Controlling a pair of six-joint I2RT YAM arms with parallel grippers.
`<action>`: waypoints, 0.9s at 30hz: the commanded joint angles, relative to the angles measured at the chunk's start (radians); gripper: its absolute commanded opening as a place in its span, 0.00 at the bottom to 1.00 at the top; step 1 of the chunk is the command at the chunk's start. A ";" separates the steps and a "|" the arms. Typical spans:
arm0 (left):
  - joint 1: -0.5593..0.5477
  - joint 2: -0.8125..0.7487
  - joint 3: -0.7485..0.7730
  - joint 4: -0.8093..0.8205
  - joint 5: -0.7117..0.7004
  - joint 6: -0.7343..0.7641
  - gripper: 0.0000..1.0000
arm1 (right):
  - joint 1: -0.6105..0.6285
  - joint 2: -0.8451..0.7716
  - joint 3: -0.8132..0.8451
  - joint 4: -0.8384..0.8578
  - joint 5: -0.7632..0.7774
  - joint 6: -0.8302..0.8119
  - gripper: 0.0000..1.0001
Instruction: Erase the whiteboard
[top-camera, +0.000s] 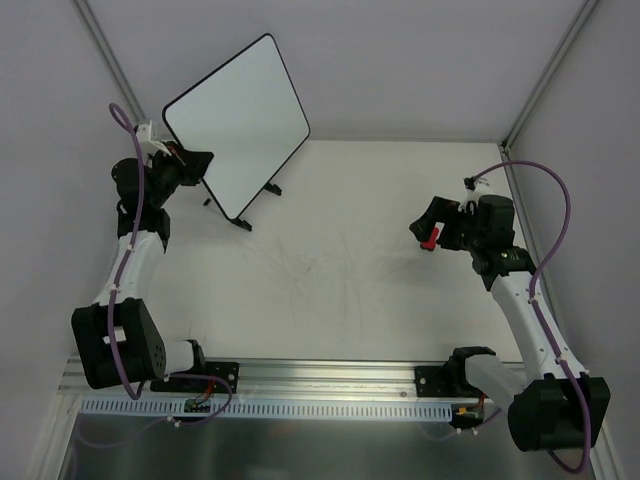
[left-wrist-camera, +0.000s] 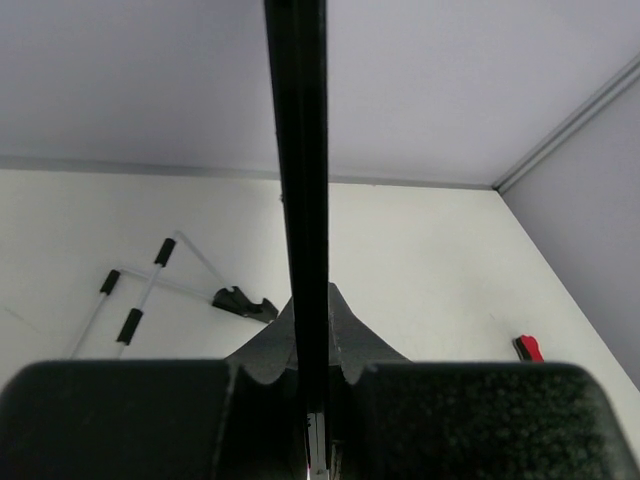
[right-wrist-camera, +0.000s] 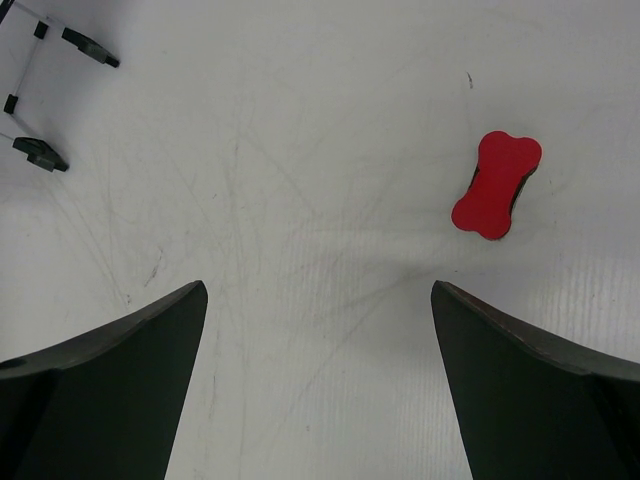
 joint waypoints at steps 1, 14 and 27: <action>0.052 -0.010 0.090 0.296 0.039 -0.031 0.00 | -0.007 -0.026 -0.010 0.011 -0.037 -0.030 0.99; 0.149 0.043 0.044 0.320 0.122 -0.017 0.00 | -0.007 -0.005 -0.002 0.009 -0.080 -0.059 0.99; 0.210 0.106 -0.002 0.406 0.205 -0.037 0.00 | -0.009 0.017 0.010 0.008 -0.112 -0.056 0.99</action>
